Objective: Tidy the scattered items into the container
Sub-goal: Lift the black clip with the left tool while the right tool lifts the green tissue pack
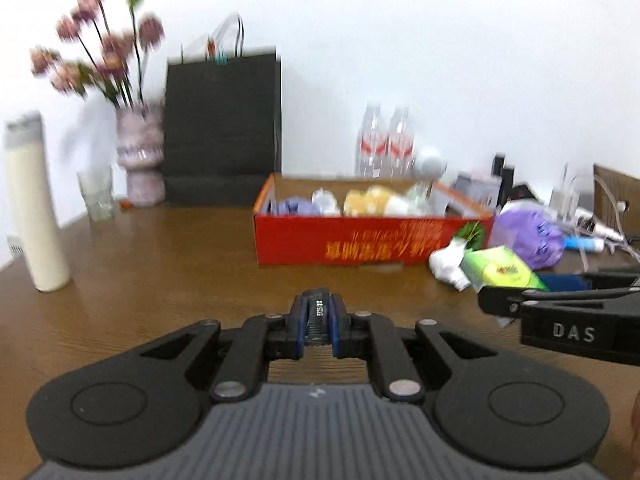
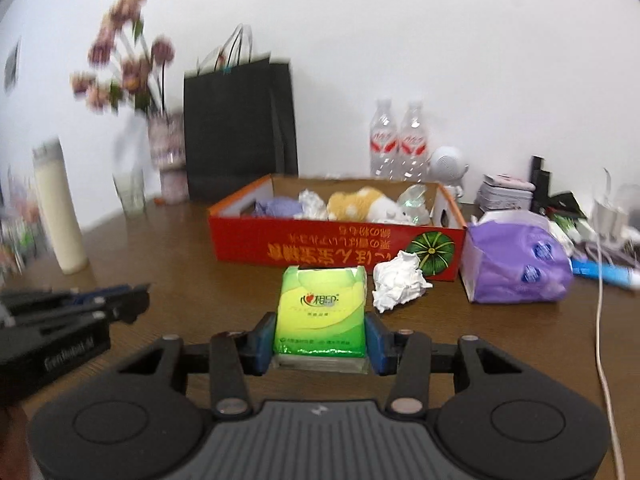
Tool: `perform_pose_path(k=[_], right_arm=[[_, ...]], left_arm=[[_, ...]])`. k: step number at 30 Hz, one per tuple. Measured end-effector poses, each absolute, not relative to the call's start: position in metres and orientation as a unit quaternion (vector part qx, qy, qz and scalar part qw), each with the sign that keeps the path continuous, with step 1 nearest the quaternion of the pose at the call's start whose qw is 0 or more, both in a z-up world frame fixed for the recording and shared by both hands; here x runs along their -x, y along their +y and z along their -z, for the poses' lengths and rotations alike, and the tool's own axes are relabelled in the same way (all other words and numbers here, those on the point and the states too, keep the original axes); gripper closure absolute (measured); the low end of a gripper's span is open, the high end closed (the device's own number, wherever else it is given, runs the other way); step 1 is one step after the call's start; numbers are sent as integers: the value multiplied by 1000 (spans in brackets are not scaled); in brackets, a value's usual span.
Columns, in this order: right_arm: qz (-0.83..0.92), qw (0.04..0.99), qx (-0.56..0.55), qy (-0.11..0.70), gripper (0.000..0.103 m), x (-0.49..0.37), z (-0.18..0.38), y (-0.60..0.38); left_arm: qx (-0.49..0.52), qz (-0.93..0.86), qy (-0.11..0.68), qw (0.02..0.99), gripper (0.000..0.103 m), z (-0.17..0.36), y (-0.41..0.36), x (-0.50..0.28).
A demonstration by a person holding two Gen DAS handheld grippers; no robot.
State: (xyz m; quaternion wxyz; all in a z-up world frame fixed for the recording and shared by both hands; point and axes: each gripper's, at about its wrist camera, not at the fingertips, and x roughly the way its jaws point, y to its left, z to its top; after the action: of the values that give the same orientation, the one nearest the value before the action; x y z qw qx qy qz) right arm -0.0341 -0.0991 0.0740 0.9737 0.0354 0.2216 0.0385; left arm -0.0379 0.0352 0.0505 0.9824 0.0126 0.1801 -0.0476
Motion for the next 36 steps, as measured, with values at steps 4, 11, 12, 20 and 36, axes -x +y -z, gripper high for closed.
perform_pose_path(k=[4,11,12,20,36], right_arm=[[-42,981,-42,184,59,74,-73,-88],[-22,991,-36,129,59,119,-79,-81],[-21,992,-32,123,59,125,-80,-79],[-16,995,-18,98,59,154,-87,-72],[-18,992,-43,118,58,169,-80,-68]], left_arm=[[-19,49,163,985,91,-54,27,70],[-7,35,122,992,91,-64,27,106],[-5,32,114,993,91,-65,28,112],[-7,20,91,996,91,-65,26,144],[-9,21,99,995,91,-67,25,157]])
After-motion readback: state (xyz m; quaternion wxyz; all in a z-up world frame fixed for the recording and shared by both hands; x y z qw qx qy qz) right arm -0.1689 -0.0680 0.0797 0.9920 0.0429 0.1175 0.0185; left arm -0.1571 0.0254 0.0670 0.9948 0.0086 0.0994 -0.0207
